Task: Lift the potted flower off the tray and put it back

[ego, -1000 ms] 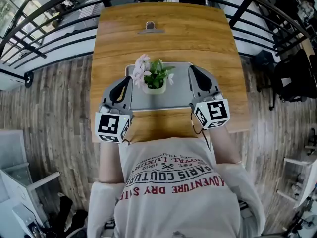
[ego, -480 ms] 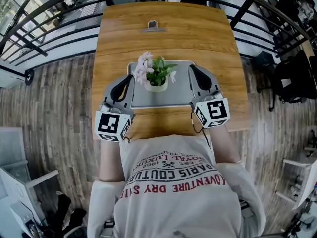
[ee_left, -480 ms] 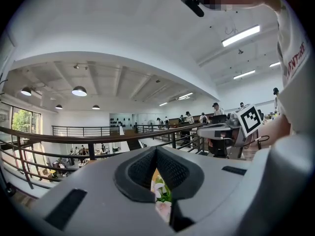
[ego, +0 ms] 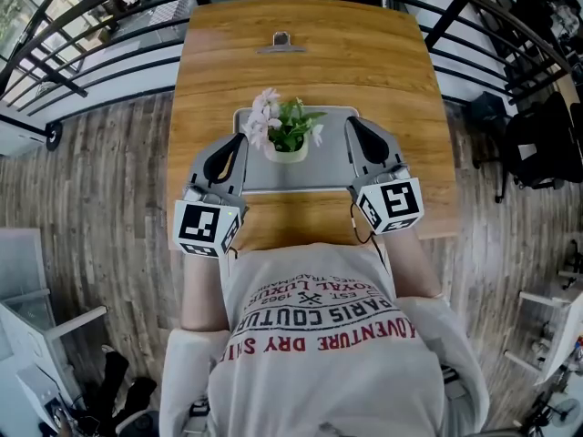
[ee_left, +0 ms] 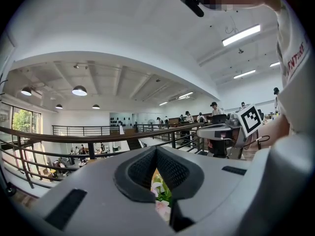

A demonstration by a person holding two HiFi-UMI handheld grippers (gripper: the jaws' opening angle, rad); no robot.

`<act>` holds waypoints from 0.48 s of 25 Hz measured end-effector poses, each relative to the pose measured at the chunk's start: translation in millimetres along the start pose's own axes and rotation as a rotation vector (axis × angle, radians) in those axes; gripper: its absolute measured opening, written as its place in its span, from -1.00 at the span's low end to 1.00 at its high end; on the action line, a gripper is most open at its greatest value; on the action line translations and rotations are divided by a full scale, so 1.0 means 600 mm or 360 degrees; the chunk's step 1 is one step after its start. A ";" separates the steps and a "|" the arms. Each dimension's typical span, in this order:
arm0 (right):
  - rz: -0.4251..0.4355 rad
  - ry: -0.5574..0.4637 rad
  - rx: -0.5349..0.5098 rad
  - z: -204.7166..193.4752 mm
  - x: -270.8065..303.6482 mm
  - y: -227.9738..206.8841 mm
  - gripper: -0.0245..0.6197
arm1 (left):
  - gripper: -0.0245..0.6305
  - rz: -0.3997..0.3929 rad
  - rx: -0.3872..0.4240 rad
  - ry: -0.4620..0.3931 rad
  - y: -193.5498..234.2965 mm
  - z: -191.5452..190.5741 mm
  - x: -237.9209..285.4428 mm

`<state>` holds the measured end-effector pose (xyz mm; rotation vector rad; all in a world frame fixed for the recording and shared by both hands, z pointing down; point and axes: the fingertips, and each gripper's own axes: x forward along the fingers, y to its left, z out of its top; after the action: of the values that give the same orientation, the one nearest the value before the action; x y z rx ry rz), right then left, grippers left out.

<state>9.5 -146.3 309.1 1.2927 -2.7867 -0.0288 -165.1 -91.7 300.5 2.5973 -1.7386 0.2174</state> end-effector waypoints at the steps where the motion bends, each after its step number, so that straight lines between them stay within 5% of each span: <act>1: -0.0002 -0.0001 0.0005 -0.001 -0.001 -0.001 -0.84 | -0.89 -0.0001 0.0000 -0.0003 -0.001 0.001 0.000; 12: -0.0007 0.0009 -0.0021 -0.011 0.005 0.003 -0.84 | -0.89 0.0012 -0.0021 0.0002 0.001 -0.004 0.005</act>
<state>6.6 -147.4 316.0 1.2937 -2.7743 -0.0437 -164.6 -94.3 303.3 2.5819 -1.7434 0.2067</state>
